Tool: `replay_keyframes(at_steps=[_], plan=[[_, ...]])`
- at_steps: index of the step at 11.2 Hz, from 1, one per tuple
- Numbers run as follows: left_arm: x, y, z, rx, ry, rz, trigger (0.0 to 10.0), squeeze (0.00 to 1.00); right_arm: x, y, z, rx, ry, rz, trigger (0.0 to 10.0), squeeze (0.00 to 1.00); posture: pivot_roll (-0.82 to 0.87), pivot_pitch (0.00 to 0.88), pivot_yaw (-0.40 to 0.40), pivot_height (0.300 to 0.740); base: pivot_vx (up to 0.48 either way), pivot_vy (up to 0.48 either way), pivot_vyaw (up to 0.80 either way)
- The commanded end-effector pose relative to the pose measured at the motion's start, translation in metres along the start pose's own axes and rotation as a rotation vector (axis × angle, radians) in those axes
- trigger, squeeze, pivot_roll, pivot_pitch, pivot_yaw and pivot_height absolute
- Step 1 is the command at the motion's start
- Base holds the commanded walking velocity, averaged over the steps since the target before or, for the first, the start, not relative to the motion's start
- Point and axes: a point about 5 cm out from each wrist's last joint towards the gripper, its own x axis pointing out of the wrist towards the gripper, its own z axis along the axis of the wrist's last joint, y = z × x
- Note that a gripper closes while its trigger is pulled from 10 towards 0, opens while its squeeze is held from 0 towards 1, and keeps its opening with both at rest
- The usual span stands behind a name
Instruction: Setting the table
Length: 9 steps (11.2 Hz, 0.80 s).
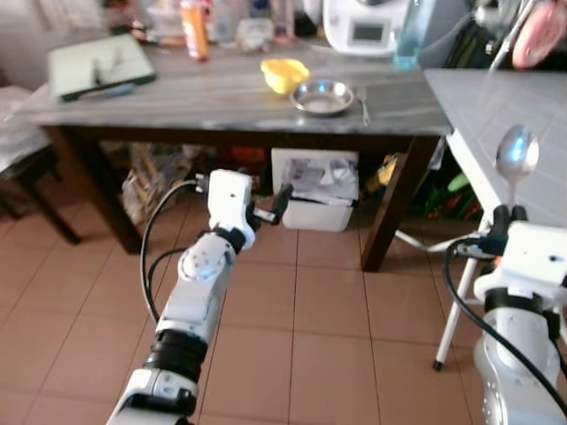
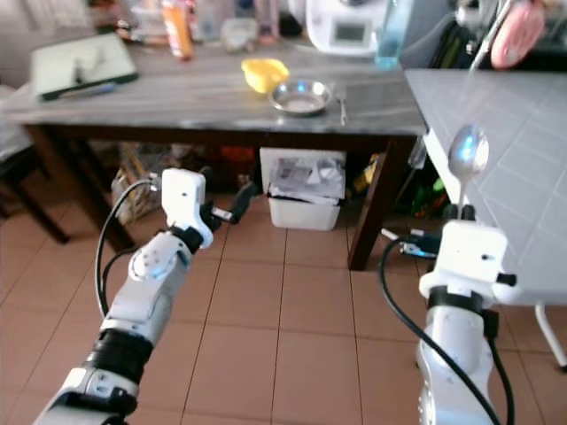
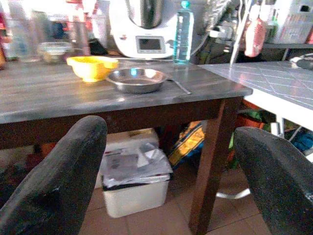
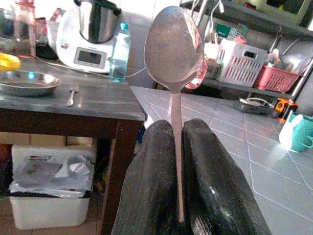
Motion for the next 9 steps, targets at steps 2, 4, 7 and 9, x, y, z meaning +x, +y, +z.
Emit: replay_keyframes(at_steps=[2, 4, 7, 9], plan=[[0.0004, -0.0097, -0.0022, -0.003, 0.011, -0.038, 10.0, 0.00, 0.0006, -0.0049, 0.0032, -0.014, -0.016, -0.012, 10.0, 0.00, 0.04, 0.093, 0.010, 0.740, 0.480, 0.000, 0.00], [-0.0022, -0.0095, -0.0053, 0.002, 0.019, -0.041, 10.0, 0.00, -0.0019, -0.0059, 0.0003, -0.016, -0.007, -0.012, 10.0, 0.00, 0.04, 0.091, 0.010, 0.740, 0.480, 0.000, 0.00], [-0.0043, -0.0096, -0.0083, 0.006, 0.030, -0.037, 10.0, 0.00, -0.0004, -0.0055, -0.0002, -0.018, -0.006, -0.006, 10.0, 0.00, 0.04, 0.085, 0.004, 0.740, 0.480, 0.000, 0.00], [-0.0039, -0.0107, -0.0082, 0.007, 0.027, -0.039, 10.0, 0.00, 0.0013, -0.0047, 0.0007, -0.017, -0.011, 0.001, 10.0, 0.00, 0.04, 0.078, -0.002, 0.740, 0.480, 0.000, 0.00]])
